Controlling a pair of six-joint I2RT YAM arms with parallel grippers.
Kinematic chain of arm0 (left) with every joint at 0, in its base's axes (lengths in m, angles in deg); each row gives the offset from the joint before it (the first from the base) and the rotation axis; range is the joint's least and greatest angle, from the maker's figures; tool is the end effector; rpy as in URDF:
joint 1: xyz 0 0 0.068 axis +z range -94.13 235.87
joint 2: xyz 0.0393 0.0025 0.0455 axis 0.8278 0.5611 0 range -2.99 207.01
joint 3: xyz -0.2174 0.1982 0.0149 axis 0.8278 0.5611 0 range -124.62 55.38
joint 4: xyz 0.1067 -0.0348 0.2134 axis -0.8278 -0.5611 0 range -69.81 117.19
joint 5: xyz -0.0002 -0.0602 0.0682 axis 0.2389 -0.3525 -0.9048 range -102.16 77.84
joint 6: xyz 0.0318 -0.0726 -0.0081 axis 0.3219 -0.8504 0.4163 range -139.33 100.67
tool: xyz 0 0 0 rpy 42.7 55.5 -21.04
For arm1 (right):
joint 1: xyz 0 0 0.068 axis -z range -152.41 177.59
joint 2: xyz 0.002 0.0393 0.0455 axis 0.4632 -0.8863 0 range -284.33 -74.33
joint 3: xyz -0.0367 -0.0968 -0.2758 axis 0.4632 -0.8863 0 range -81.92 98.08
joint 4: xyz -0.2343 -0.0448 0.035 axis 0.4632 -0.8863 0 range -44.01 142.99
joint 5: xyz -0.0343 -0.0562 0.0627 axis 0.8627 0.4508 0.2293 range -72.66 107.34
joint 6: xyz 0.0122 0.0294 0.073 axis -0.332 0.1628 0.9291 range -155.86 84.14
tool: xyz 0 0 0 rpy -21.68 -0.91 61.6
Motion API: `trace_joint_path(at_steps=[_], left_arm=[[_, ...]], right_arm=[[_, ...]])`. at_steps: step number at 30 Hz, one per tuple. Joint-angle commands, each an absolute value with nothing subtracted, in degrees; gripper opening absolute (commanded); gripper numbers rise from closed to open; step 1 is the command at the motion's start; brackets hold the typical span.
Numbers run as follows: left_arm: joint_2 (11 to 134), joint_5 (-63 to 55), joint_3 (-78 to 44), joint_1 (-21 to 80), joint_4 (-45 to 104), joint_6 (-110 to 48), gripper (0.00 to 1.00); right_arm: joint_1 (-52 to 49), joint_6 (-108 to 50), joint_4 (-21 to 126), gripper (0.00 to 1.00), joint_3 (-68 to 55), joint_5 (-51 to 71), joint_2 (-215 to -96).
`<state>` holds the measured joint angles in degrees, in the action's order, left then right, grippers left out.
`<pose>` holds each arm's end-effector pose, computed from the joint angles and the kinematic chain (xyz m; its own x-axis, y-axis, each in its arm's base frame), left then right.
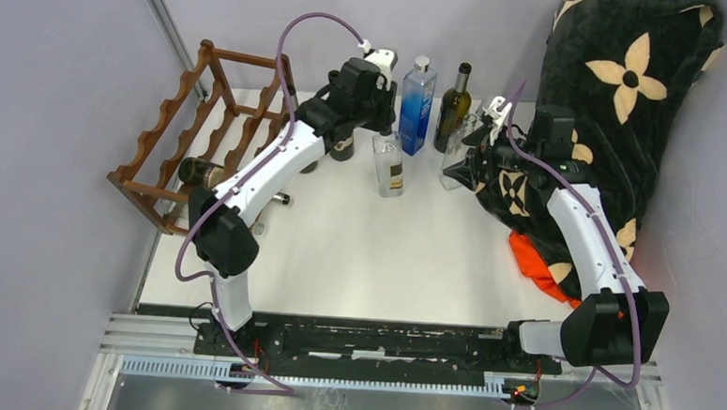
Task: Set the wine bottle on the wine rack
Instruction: Move the wine bottle to the center of the board.
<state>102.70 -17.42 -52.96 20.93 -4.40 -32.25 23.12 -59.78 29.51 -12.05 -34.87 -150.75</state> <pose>0.3661 -0.2480 0.3907 -0.4994 0.0772 -0.8629 0.4031 0.9023 -0.1526 0.2766 0.0760 0.3680 -0.1603 -0.2617 -0.9517 -0.8695 0.4939 0.0106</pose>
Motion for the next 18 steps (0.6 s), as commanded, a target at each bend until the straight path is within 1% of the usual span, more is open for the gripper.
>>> trace_joint_path(at_steps=[1, 5, 7, 8, 14, 18], left_arm=[[105.63, -15.99, -59.66, 18.94, 4.02, -31.28, 0.02], [108.56, -16.82, -62.63, 16.79, 5.63, -29.13, 0.03], [110.11, -16.94, -63.75, 16.08, 5.63, -28.37, 0.07], [110.5, -16.95, -64.18, 15.92, 5.42, -28.3, 0.11], [111.8, -17.2, -64.91, 15.65, 4.99, -28.72, 0.38], [111.84, -16.55, -65.7, 15.32, 5.04, -29.15, 0.5]], right_arm=[[23.8, -60.38, 30.14, 0.98, -10.94, -34.43, -148.59], [24.19, -60.38, 30.12, 0.98, -11.13, -34.51, -148.59], [24.26, -60.38, 30.08, 0.98, -11.17, -34.52, -148.51], [24.33, -60.38, 30.22, 0.98, -11.23, -34.52, -148.47], [24.71, -60.31, 30.23, 0.98, -11.69, -34.61, -148.16], [24.86, -60.12, 30.39, 0.98, -11.74, -34.82, -148.18]])
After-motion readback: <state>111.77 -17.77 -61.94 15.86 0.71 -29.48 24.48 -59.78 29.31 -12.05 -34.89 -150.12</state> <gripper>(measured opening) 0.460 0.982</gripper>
